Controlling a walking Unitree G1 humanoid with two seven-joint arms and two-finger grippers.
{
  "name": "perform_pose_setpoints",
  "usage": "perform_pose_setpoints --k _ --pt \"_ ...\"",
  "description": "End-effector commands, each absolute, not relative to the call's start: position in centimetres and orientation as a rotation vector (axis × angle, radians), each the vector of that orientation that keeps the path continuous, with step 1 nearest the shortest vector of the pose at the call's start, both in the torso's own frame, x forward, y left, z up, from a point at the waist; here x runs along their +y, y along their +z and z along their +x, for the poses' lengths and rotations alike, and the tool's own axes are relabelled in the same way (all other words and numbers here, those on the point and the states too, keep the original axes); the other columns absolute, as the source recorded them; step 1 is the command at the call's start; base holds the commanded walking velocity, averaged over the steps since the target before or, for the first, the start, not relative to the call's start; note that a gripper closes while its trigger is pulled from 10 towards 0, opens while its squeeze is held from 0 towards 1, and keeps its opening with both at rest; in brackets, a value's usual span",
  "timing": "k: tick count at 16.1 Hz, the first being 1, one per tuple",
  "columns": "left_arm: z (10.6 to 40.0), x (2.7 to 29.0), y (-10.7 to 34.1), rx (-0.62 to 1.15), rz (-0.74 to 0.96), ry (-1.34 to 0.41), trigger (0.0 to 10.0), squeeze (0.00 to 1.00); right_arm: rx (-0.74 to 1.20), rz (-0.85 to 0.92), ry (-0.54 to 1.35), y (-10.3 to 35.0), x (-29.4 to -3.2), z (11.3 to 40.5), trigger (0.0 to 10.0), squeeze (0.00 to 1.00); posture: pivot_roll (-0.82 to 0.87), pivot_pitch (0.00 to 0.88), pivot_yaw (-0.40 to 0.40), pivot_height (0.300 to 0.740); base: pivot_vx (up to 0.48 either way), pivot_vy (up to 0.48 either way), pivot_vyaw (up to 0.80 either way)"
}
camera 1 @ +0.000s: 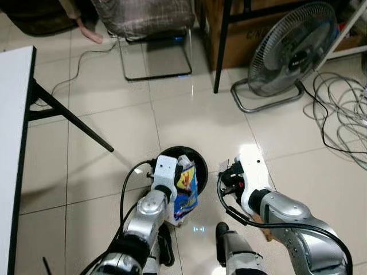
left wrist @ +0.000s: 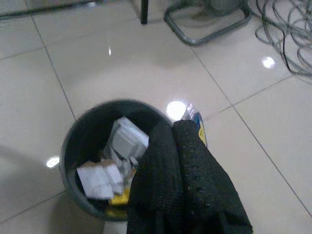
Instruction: Picking trash to rubbish bin
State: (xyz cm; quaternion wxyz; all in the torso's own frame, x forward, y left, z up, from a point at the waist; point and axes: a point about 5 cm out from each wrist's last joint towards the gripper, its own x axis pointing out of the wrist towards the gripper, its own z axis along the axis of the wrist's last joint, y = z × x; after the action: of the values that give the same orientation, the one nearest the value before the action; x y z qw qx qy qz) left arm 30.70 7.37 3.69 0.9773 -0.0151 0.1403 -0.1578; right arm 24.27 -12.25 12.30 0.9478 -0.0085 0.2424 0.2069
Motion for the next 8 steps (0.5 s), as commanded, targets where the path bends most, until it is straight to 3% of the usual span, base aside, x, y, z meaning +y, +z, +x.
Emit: perform_pose_setpoints --k 1,8 --pt "30.7 8.3 3.1 0.298 -0.04 -0.264 0.0 0.0 0.498 -0.01 0.435 12.5 -12.1 23.7 10.0 0.0 -0.33 0.385 0.092 0.74 0.0 0.0 0.0" --pt "32.2 9.4 4.0 0.267 -0.034 -0.211 0.0 0.0 0.49 -0.01 0.441 12.8 -11.9 23.8 10.0 0.0 -0.33 0.39 0.094 0.74 0.0 0.0 0.0"
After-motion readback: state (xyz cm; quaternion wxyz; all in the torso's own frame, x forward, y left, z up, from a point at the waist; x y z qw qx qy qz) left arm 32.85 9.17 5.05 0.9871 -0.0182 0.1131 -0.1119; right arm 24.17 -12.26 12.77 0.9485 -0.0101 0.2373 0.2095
